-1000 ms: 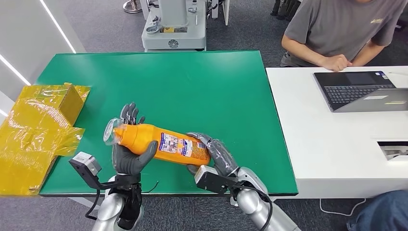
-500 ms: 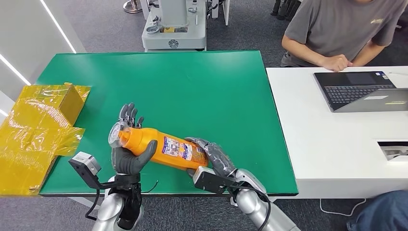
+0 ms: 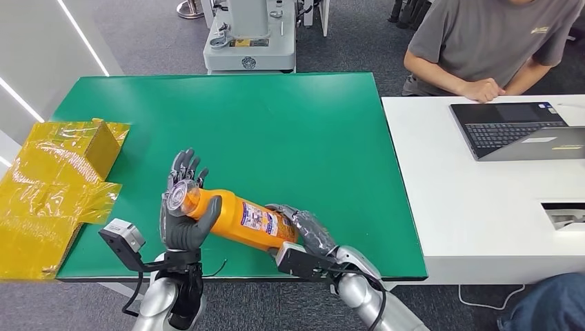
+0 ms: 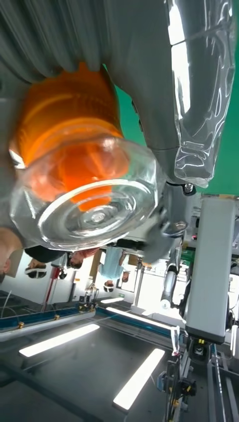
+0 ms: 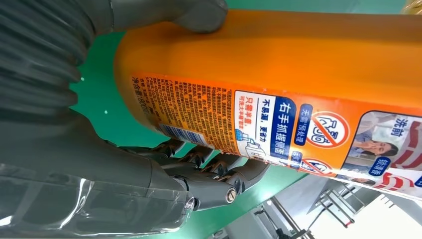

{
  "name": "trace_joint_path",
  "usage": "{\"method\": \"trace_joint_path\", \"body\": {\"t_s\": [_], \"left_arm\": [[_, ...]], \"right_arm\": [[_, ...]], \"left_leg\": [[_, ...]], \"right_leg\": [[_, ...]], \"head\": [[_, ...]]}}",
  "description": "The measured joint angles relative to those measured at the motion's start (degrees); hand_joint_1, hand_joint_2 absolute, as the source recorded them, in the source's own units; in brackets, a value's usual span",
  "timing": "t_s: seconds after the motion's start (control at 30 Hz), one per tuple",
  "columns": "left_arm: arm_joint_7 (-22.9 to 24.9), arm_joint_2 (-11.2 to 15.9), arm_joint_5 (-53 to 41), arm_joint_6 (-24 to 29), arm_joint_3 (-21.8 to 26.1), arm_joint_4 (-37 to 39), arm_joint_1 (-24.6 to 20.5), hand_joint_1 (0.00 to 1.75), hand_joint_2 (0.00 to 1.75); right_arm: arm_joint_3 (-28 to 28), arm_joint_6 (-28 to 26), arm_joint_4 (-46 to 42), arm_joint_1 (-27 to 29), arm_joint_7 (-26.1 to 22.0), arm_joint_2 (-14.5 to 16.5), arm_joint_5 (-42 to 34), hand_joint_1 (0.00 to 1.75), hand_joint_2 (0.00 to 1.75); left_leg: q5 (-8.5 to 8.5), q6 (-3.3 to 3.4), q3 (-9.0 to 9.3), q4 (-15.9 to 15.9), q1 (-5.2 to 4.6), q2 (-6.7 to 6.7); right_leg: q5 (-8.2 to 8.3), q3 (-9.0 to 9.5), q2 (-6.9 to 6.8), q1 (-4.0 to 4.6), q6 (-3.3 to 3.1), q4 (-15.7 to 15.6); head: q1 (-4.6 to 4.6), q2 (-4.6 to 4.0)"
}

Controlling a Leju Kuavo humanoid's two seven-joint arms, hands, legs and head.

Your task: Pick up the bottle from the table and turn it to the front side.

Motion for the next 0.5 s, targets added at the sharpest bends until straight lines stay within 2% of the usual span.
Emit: {"method": "trace_joint_path", "body": {"t_s": [0.5], "left_arm": [[-0.09, -0.34, -0.01, -3.23, -0.01, -0.37, 0.48, 1.75, 1.75]], "right_arm": [[0.09, -2.01, -0.54, 0.36, 0.18, 0.02, -0.86, 1.75, 1.75]], "left_leg": [[0.0, 0.0, -0.02, 0.0, 0.0, -0.02]], "right_leg": [[0.0, 0.0, -0.02, 0.0, 0.0, 0.0]], "head": [[0.01, 0.0]]}}
